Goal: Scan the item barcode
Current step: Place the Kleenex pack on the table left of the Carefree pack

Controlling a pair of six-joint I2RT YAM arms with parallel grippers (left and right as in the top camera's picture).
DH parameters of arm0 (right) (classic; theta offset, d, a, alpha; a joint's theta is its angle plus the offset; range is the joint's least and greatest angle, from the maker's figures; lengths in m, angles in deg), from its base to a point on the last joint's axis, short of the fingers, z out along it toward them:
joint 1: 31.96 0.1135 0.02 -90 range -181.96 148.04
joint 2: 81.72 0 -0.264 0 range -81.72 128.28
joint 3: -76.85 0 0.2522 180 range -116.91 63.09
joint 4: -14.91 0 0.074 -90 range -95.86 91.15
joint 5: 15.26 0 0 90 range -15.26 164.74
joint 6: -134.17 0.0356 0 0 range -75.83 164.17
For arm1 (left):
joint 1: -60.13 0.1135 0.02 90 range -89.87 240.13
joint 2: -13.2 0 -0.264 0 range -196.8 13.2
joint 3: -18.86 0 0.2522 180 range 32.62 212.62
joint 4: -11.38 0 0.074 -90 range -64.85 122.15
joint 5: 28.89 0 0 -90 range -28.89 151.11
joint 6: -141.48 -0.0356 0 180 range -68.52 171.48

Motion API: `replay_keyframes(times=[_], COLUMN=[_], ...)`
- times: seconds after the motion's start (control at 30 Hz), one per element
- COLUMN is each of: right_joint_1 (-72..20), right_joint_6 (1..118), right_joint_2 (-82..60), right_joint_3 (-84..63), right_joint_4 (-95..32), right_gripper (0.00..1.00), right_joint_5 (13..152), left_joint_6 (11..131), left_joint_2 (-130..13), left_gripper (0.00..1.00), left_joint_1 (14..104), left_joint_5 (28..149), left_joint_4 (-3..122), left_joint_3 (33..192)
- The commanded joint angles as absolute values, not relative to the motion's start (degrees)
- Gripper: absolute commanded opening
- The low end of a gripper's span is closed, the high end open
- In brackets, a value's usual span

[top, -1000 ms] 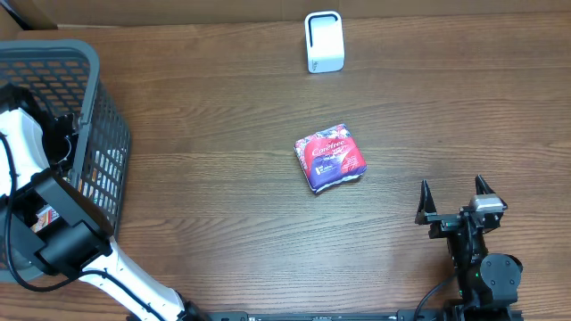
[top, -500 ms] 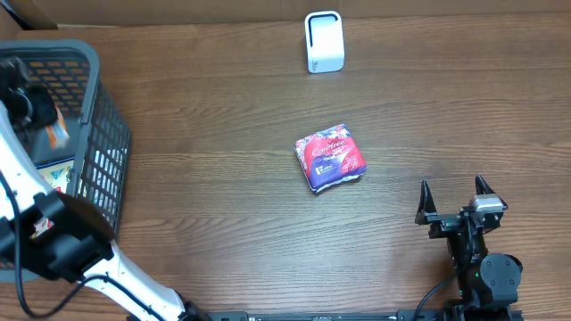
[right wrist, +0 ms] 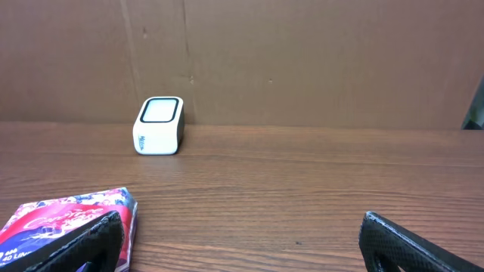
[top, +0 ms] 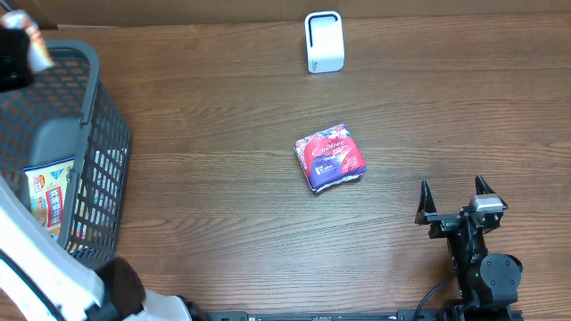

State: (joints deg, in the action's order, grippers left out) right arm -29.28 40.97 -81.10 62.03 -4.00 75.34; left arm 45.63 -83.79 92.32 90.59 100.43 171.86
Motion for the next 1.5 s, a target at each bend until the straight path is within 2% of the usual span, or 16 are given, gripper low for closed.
replay_keyframes(times=[0.0,0.33,0.57,0.8,1.1,1.13,1.17,1.2,1.23,1.33,1.47], right_joint_1=[-29.45,-29.45,-29.45,-29.45,-29.45,-29.45,-29.45,-29.45,-29.45,-29.45,-29.45], right_joint_6=[40.71,40.71,40.71,40.71,40.71,40.71,40.71,40.71,40.71,40.71,40.71], right_joint_2=[-81.56,-81.56,-81.56,-81.56,-81.56,-81.56,-81.56,-81.56,-81.56,-81.56,-81.56], right_joint_3=[62.62,62.62,62.62,62.62,62.62,62.62,62.62,62.62,62.62,62.62,62.62], right_joint_4=[-3.72,-3.72,-3.72,-3.72,-3.72,-3.72,-3.72,-3.72,-3.72,-3.72,-3.72], right_gripper=[1.0,1.0,1.0,1.0,1.0,1.0,1.0,1.0,1.0,1.0,1.0], right_joint_5=[74.82,74.82,74.82,74.82,74.82,74.82,74.82,74.79,74.82,74.82,74.82], left_joint_6=[46.83,46.81,53.1,60.56,61.89,62.02,62.02,62.02,62.02,62.02,62.0], left_joint_2=[-82.83,-88.18,-95.83,-104.93,-110.48,-110.81,-110.98,-111.2,-111.2,-111.18,-111.16], left_gripper=[0.04,0.04,0.04,0.04,0.04,0.07,0.15,0.29,0.34,0.38,0.36], left_joint_1=[86.48,62.57,50.33,43.01,40.06,39.88,39.73,39.62,39.51,39.47,39.49], left_joint_5=[97.89,97.69,82.04,68.01,66.65,66.65,66.65,66.63,66.65,66.72,67.09], left_joint_4=[102.57,108.08,108.13,109.81,110.64,110.64,110.64,110.66,110.7,110.79,111.71], left_joint_3=[172.25,165.5,155.84,150.35,149.98,149.98,149.98,149.98,149.98,150.0,150.39])
